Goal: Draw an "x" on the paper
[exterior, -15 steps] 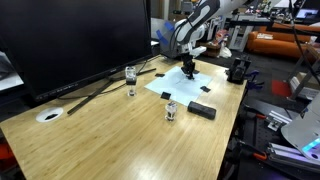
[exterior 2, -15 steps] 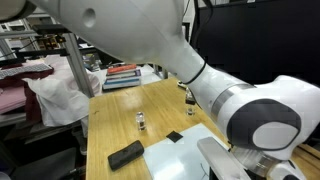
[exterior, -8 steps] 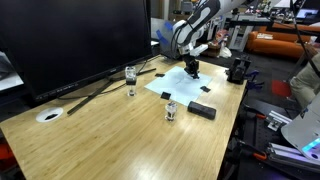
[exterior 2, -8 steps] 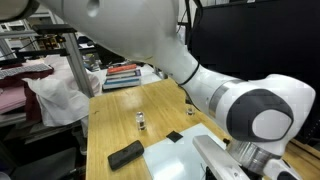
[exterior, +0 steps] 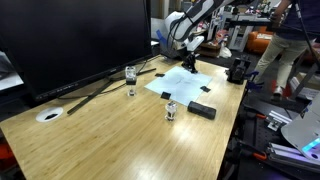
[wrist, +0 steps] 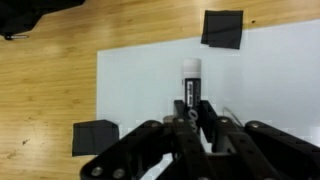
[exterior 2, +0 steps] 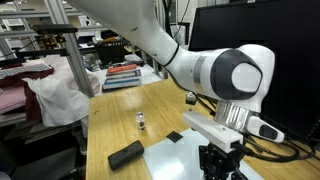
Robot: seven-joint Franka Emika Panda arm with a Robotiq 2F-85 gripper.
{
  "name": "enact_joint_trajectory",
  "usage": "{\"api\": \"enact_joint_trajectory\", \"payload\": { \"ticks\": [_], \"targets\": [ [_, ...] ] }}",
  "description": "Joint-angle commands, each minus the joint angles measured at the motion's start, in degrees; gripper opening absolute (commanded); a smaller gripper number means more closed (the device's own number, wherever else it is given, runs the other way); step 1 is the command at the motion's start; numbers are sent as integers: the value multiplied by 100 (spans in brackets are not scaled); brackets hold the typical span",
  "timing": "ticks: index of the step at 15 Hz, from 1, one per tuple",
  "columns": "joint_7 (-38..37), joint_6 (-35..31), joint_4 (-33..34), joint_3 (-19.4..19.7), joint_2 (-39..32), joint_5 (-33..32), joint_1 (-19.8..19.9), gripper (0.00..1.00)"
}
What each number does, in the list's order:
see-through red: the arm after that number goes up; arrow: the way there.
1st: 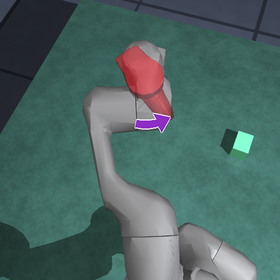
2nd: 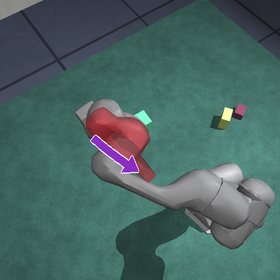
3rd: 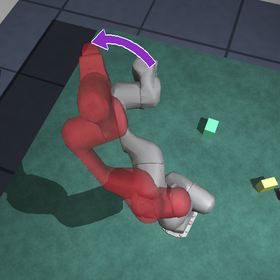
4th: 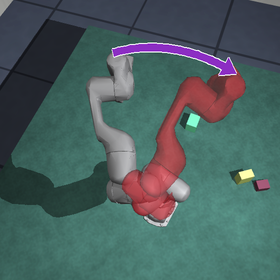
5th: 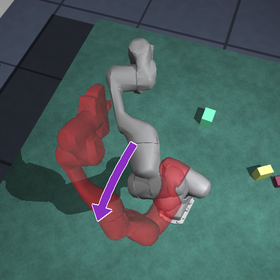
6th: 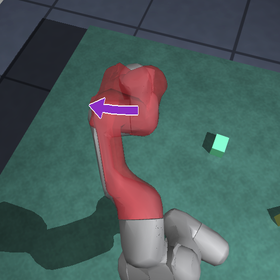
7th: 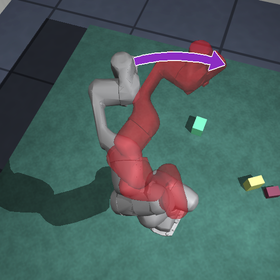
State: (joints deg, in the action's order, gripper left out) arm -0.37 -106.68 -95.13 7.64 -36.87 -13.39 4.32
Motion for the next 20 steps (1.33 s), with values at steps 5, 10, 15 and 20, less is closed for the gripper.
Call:
{"api": "enact_joint_trajectory", "payload": {
  "ticks": [5, 10, 15, 20],
  "targets": [
    [481, 566, -35, -173, 31, -449, -227, 5],
    [1235, 602, 18, -352, 89, -799, -280, 5],
    [1884, 654, 162, -525, -65, -786, -278, 5],
    [2383, 872, 212, -687, -174, -813, -316, 5]
  ]
}}
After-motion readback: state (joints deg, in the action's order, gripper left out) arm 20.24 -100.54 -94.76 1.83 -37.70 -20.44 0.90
